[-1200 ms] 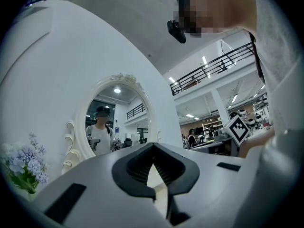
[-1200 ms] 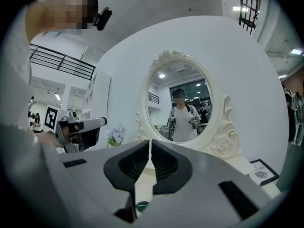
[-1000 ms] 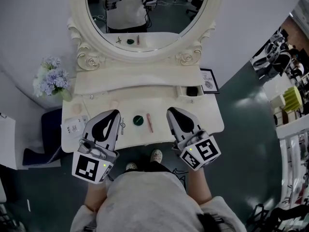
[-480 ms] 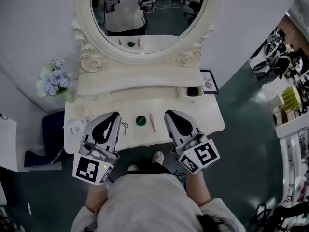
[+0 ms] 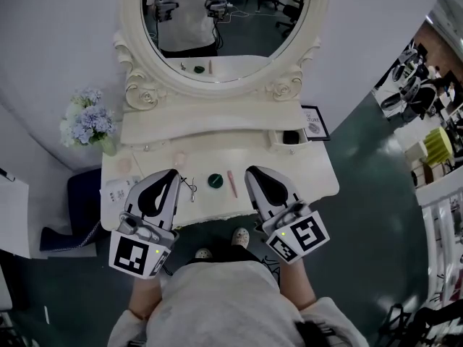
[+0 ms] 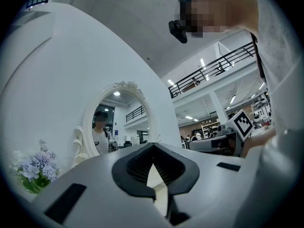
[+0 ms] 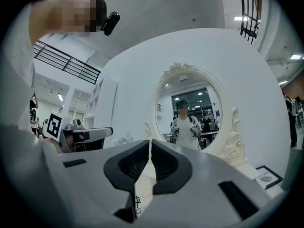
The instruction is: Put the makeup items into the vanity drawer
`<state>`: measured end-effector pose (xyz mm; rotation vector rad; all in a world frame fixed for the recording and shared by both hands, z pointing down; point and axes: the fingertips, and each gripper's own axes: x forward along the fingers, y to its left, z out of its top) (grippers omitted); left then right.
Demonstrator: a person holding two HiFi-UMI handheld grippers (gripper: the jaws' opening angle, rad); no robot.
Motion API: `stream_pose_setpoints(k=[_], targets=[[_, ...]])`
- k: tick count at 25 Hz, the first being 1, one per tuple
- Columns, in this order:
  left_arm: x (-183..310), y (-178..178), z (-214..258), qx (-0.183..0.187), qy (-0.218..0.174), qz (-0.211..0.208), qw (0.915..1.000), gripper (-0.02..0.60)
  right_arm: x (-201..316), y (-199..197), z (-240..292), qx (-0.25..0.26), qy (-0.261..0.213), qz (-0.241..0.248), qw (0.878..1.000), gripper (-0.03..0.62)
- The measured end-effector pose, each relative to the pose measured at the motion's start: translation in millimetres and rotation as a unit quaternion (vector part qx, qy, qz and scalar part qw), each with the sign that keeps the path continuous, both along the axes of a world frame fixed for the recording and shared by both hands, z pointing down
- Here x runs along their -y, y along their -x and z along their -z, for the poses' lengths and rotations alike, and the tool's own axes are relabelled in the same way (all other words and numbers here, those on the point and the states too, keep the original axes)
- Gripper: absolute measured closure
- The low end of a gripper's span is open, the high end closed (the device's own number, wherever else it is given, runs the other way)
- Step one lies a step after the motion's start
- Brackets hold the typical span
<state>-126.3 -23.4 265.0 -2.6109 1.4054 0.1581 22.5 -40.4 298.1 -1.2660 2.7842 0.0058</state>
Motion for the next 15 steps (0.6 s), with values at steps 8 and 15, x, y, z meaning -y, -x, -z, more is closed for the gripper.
stream_pose_setpoints(k=[8, 15], targets=[[-6, 2, 4, 0.0, -0.009, -0.002, 1.0, 0.568, -7, 6, 2, -0.001, -0.007, 0.003, 1.0, 0.566], [-9, -1, -2, 0.013, 0.003, -0.009, 0.9999, 0.568, -9, 3, 4, 0.004, -0.006, 0.0, 1.0, 0.566]])
